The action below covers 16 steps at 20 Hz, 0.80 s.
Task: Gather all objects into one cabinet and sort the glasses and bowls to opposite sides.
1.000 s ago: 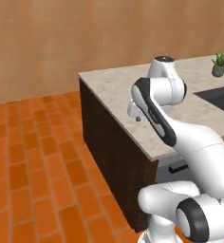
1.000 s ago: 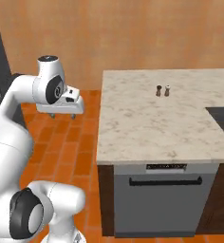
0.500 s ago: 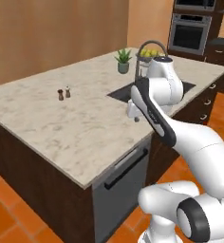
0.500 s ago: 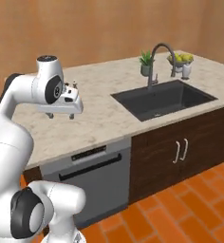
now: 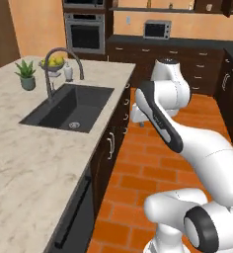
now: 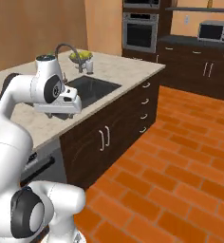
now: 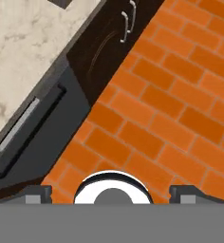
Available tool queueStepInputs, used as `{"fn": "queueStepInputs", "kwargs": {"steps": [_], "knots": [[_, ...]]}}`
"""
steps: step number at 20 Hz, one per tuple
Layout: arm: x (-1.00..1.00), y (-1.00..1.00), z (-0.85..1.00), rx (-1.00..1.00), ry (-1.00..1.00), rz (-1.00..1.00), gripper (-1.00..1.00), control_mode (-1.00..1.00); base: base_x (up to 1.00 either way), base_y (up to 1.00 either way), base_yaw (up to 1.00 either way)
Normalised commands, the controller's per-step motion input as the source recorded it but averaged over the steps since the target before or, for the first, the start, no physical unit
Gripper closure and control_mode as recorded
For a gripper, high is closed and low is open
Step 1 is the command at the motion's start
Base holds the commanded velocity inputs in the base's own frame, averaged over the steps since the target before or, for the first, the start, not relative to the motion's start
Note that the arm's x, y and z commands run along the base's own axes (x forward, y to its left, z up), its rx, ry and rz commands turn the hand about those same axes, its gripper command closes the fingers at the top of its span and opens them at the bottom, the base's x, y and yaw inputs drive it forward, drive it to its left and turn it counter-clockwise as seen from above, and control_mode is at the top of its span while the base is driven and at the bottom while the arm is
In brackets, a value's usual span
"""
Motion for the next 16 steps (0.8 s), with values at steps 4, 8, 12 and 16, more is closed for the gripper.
{"fn": "queueStepInputs", "kwargs": {"steps": [4, 8, 12, 16], "knots": [[0.00, 0.00, 0.00, 0.00, 0.00, 0.00, -1.00, 1.00, 0.55, -0.20, -0.74], [0.00, 0.00, 0.00, 0.00, 0.00, 0.00, -1.00, 1.00, 0.51, 0.03, -0.37], [0.00, 0.00, 0.00, 0.00, 0.00, 0.00, -1.00, 1.00, 0.97, 0.41, -0.19], [0.00, 0.00, 0.00, 0.00, 0.00, 0.00, -1.00, 1.00, 1.00, 0.12, -0.09]]}}
